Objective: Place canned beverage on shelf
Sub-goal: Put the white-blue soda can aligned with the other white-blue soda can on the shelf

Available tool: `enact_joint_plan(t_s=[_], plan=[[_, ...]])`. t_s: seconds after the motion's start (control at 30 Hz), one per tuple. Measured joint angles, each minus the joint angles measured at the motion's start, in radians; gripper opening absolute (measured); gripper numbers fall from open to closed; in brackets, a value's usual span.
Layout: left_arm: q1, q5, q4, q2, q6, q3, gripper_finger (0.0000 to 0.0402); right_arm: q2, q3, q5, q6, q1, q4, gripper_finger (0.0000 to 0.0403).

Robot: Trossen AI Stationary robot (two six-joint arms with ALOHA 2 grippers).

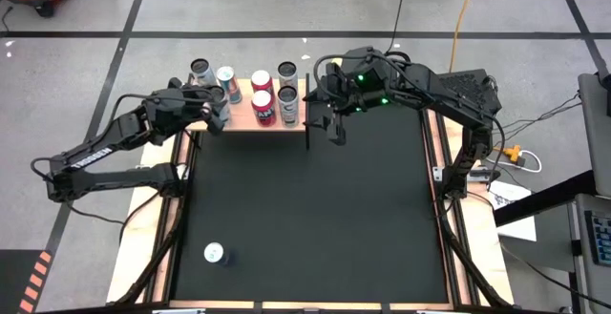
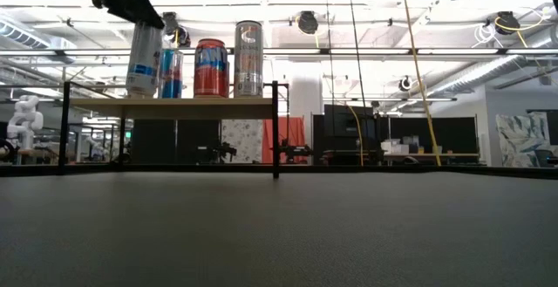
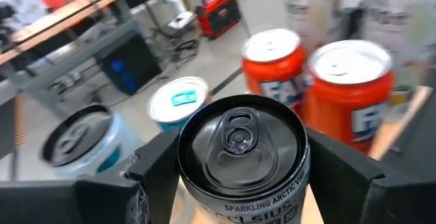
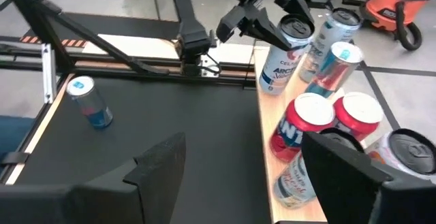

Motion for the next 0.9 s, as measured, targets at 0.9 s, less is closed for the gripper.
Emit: enact_joint_plan(t_s=[0.9], plan=[[0.305,0.779,0.011,0.008,0.342,0.000,0.0259,0.000,0.000,-0.001,-0.091,0.067,-0.046,0.0270]])
